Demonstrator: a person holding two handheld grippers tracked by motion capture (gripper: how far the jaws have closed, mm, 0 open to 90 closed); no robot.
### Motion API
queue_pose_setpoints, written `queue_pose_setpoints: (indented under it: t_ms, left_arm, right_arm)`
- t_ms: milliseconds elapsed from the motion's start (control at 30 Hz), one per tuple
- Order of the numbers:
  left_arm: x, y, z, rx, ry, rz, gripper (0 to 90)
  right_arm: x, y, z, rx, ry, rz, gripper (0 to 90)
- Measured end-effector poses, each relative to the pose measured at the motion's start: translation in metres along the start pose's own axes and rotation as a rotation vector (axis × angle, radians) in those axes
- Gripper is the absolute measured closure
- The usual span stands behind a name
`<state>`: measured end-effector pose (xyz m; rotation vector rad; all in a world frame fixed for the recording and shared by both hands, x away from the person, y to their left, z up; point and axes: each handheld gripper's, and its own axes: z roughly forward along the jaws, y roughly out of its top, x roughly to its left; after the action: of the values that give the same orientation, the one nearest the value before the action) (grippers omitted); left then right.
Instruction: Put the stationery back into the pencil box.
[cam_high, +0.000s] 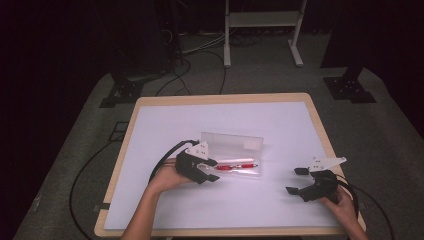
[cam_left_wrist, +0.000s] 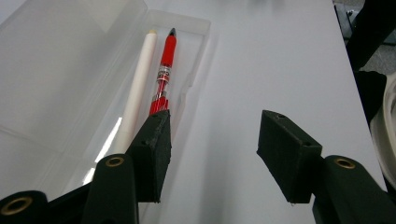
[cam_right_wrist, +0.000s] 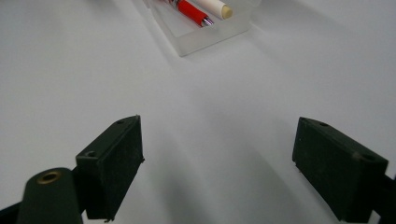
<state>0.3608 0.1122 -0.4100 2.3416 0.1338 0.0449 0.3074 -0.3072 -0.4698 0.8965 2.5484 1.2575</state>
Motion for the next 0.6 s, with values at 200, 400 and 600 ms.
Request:
queue_pose_setpoints:
  t_ms: [200, 400, 600]
  left_arm:
    - [-0.002, -0.005, -0.009, -0.017, 0.026, -0.006, 42.2]
    - [-0.003, -0.010, -0.017, -0.035, 0.041, -0.026, 39.4]
    - [-0.006, -0.017, -0.024, -0.049, 0.072, -0.044, 36.8]
  right_arm:
    - [0.000, 0.000, 0.000, 0.000, -0.004, 0.001, 14.7]
    - [0.000, 0.000, 0.001, 0.000, -0.007, 0.005, 14.7]
    - [0.000, 0.000, 0.001, 0.000, -0.010, 0.006, 14.7]
